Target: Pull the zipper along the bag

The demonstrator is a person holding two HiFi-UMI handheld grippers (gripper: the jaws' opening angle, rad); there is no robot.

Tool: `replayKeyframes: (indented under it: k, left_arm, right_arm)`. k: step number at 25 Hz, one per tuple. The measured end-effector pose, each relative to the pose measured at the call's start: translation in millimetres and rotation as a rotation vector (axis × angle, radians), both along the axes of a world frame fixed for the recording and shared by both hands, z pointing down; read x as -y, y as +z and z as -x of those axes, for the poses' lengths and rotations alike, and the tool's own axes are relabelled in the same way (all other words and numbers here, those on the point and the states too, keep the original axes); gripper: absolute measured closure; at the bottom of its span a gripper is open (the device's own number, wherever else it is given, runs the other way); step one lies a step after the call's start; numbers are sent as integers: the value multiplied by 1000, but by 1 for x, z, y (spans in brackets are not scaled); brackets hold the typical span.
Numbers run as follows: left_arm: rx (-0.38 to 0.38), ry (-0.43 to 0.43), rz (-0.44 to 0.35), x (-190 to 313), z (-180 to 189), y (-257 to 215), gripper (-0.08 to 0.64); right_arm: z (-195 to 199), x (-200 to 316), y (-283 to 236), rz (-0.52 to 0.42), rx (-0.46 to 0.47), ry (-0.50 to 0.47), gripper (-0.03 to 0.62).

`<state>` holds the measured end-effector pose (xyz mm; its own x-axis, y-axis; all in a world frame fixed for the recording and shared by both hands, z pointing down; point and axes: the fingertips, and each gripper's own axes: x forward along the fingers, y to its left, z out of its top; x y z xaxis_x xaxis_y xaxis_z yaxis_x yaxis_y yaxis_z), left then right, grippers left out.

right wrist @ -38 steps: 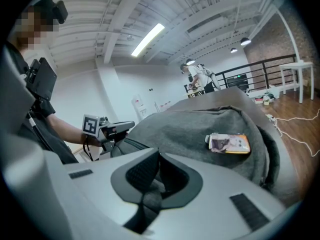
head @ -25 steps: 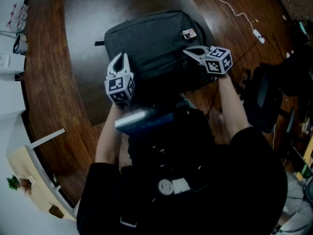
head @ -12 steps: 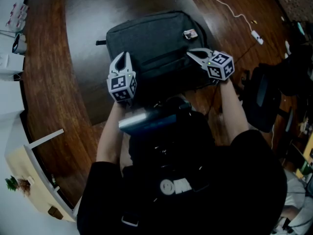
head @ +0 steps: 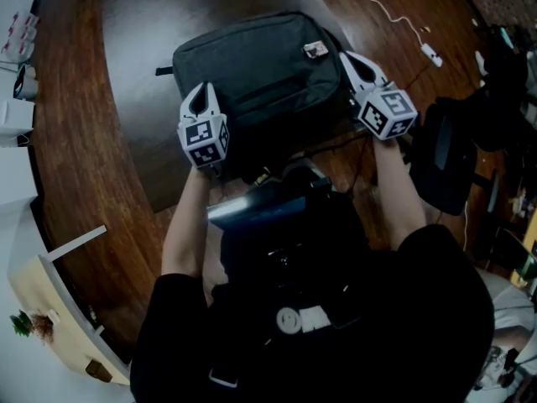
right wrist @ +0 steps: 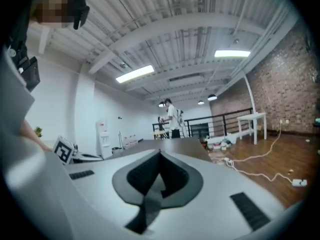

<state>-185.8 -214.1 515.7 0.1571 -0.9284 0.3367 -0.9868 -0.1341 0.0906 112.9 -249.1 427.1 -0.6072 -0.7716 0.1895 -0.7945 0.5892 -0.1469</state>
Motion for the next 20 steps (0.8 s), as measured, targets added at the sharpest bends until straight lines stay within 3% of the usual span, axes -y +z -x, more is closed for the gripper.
replayKeyframes:
  k: [5,9,14,20]
  left_arm:
    - [-45,-38,-102,-8,-21,-47,558]
    - [-58,-32,-160,-15,-38,-79,558]
    - [-76,-60,-199,-29,-46,-103,558]
    - [-59,-20,-260,-60,-82,-129,558]
  right_arm:
    - [94,-28,-31,-134,-74,-112,589]
    - [133,-49,-24,-112,-36,-160,589]
    - [145,-71,-30,-95,0,-199,589]
    - [128,-102,-35,-74,30,-183,589]
